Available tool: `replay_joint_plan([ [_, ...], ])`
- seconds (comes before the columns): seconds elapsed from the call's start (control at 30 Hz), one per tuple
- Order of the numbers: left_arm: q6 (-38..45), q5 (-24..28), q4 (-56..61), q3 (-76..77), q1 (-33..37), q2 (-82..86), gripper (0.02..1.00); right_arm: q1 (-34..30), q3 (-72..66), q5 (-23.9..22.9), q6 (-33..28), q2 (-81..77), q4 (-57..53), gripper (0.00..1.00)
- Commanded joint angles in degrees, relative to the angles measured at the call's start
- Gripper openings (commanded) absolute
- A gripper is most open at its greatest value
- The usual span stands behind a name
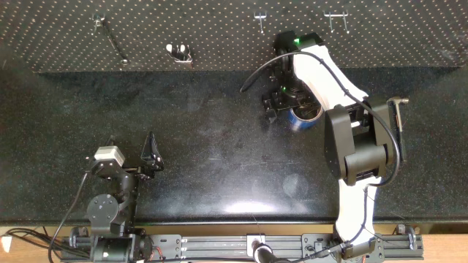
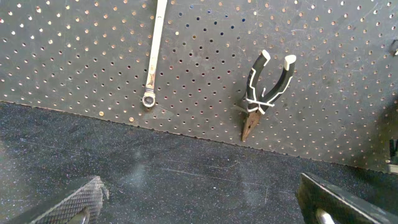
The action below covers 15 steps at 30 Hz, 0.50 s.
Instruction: Place Tools Onto Pegboard
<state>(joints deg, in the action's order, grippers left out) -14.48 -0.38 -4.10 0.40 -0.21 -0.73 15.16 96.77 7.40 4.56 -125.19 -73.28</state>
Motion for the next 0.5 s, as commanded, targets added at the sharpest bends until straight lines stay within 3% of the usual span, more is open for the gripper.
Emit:
replay_joint_plan([
  [0.03, -0.09, -0.48, -0.33, -0.09, -0.2, 0.55, 0.996, 0.15, 0.98, -0.09, -0.55, -0.79, 0.13, 0.838],
  [0.07, -0.09, -0.48, -0.33, -0.09, -0.2, 0.55, 0.996, 0.15, 0.98, -0.09, -0.31, -0.79, 0.02, 0.621],
  [0.1, -0.09, -0.48, -0.33, -0.09, -0.2, 0.55, 0.996, 0.15, 0.98, -0.11, 0.15, -0.79, 0.0, 0.253],
  [0.13, -0.09, -0.5, -0.33, -0.09, -0.2, 0.55, 0.996, 0.15, 0.98, -0.11, 0.79, -0.79, -0.07, 0.08],
  [0.23, -0.09, -0.48, -0.33, -0.09, -0.2, 0.55, 0.996, 0.31, 0.98, -0.13, 1.9, -0.76, -1.11, 0.077],
  [0.33, -0.09, -0.48, -0.33, -0.09, -0.2, 0.55, 0.996, 0.33, 0.96, -0.13, 7.93, 1.53, -1.88, 0.075],
  [0.37, -0.09, -0.48, -0.33, -0.09, -0.2, 0.55, 0.998, 0.44, 0.02, -0.13, 12.52, 5.07, 1.03, 0.075],
  [0.43, -0.09, -0.5, -0.33, -0.09, -0.2, 0.55, 0.996, 0.59, -7.1, -0.57, 15.3, 14.36, 10.93, 0.075],
  [0.5, -0.09, -0.48, -0.33, -0.09, -0.2, 0.55, 0.996, -0.26, -26.21, -0.83, 18.49, 30.03, 29.68, 0.075],
])
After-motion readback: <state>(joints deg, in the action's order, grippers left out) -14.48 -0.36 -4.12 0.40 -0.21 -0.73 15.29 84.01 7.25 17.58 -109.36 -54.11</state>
